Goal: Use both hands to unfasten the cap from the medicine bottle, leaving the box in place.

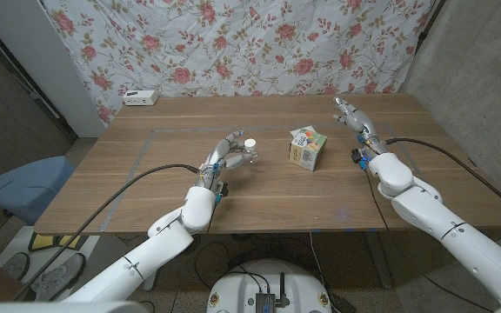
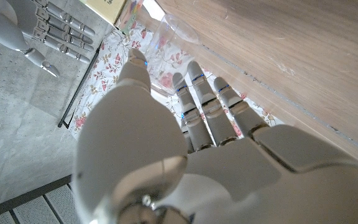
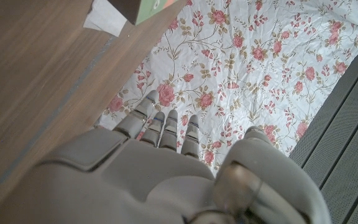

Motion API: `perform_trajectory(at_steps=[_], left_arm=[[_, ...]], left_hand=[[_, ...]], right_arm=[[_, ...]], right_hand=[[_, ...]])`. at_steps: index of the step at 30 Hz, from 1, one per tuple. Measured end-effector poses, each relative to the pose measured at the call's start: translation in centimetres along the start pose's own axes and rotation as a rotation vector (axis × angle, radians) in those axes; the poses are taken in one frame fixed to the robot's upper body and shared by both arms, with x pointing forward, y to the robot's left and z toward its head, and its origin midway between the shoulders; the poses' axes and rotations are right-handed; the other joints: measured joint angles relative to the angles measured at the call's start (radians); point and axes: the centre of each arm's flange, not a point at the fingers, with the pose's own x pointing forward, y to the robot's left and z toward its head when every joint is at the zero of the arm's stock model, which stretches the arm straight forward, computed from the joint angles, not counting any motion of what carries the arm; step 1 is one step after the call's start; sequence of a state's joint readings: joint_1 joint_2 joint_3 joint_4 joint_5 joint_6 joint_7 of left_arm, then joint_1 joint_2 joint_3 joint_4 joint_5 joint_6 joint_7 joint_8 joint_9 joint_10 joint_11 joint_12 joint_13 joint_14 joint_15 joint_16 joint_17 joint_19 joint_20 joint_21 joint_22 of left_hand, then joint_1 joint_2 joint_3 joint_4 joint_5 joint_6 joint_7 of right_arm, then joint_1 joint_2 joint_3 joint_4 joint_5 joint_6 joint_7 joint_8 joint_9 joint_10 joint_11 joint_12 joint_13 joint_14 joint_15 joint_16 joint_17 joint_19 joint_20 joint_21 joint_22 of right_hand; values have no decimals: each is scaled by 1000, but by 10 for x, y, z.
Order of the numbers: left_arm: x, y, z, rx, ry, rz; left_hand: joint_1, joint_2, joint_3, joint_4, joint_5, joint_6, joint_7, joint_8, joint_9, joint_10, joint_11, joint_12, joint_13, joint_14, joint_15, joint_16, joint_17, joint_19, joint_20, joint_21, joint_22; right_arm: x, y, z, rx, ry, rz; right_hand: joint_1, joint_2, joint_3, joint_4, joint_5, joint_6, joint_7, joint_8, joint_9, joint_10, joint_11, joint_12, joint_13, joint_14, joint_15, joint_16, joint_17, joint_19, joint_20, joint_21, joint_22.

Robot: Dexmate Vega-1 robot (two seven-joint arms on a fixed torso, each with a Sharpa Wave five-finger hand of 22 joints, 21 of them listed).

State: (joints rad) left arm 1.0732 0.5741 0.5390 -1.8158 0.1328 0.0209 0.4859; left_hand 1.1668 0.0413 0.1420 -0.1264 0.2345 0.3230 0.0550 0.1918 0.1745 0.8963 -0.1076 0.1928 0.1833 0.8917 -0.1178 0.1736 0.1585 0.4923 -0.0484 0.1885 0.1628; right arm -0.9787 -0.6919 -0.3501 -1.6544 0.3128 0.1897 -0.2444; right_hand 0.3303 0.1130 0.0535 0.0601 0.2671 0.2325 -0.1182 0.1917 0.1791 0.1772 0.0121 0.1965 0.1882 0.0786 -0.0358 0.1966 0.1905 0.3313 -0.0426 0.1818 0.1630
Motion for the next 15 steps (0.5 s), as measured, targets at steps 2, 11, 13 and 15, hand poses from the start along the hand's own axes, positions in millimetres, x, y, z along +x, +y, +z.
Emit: perform_trajectory(at_steps=[2, 11, 13, 15], left_arm=[[0, 0, 0, -1, -2, -3], [15, -10, 2, -9, -11, -15], [17, -12, 2, -9, -12, -18], [19, -13, 3, -9, -13, -20]], left_hand=[[-5, 0, 0, 0, 0, 0, 0, 0, 0, 0, 0, 0, 0, 0, 0, 0, 0, 0, 0, 0, 0], [-9, 1, 0, 0, 0, 0, 0, 0, 0, 0, 0, -1, 0, 6, -5, 0, 0, 0, 0, -4, 0], [-12, -1, 0, 0, 0, 0, 0, 0, 0, 0, 0, -2, 0, 6, -5, 0, 0, 0, 0, -4, 0], [-12, -2, 0, 0, 0, 0, 0, 0, 0, 0, 0, -4, 0, 6, -5, 0, 0, 0, 0, -4, 0]], right_arm=[[1, 1, 2, -3, -5, 4], [8, 7, 13, -90, -32, 55], [9, 8, 17, -109, -39, 65], [11, 10, 20, -130, -43, 76]], right_hand=[[11, -1, -1, -7, 0, 7, -7, 1, 0, 5, -5, 0, 0, 0, 0, 0, 0, 4, 4, 0, 0], [28, -10, 4, -24, -5, 27, -1, 7, 0, 5, -5, 0, 0, 13, -2, 0, -4, 17, 2, 8, 0], [31, -13, 3, -27, -5, 31, 3, 9, 0, 9, -9, 0, 0, 16, 2, 0, -5, 17, 2, 8, 0], [34, -16, 6, -31, -8, 34, 6, 9, 0, 11, -11, 0, 0, 16, 2, 0, -5, 20, 5, 8, 0]])
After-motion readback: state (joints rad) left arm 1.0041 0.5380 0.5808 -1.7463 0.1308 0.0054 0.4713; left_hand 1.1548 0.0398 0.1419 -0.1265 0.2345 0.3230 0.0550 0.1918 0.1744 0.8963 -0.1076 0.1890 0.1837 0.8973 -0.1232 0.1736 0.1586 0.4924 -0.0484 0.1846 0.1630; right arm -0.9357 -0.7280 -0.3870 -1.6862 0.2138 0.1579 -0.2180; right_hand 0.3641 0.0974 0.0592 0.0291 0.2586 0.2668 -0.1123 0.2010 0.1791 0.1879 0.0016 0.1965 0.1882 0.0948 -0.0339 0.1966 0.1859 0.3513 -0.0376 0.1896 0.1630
